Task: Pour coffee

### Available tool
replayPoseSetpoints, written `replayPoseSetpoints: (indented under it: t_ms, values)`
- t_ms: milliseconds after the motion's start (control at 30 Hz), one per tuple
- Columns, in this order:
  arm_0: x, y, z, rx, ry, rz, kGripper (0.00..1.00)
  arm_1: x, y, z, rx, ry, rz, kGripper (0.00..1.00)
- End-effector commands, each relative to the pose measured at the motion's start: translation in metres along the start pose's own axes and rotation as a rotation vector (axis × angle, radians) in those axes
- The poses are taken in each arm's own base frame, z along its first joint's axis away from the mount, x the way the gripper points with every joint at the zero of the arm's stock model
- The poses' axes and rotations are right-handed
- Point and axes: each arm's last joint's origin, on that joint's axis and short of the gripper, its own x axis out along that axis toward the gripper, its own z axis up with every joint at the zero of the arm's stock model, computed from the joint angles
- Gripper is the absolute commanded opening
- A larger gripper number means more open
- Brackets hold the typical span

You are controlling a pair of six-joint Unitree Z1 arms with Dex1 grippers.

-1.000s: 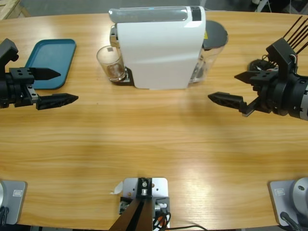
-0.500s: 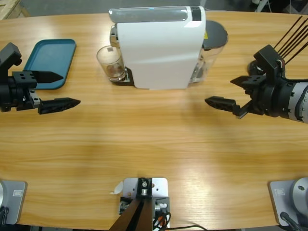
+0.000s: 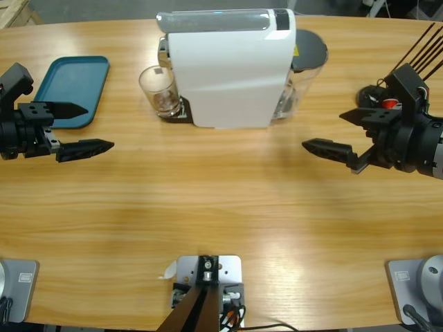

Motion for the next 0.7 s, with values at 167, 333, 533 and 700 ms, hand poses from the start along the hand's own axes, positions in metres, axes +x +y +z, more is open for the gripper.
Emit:
replayPoseSetpoints:
  t_ms: [167, 333, 533, 700]
  values:
    - [0.0039, 0.0021, -0.0077, -0.003, 0.033, 0.036, 1.000, 0.0002, -0.0015, -0.0093, 0.011, 0.014, -0.003, 1.000]
    - [0.0038, 0.0022, -0.0076, -0.009, 0.032, 0.037, 0.998, 0.0012, -0.0011, -0.0089, 0.010, 0.018, 0.001, 1.000]
    - [0.0026, 0.0030, -0.0081, -0.015, 0.030, 0.042, 0.999, 0.0028, -0.0011, -0.0090, 0.010, 0.025, -0.002, 1.000]
    - [0.0026, 0.0030, -0.0081, -0.017, 0.029, 0.043, 0.997, 0.0036, -0.0010, -0.0088, 0.010, 0.028, -0.002, 1.000]
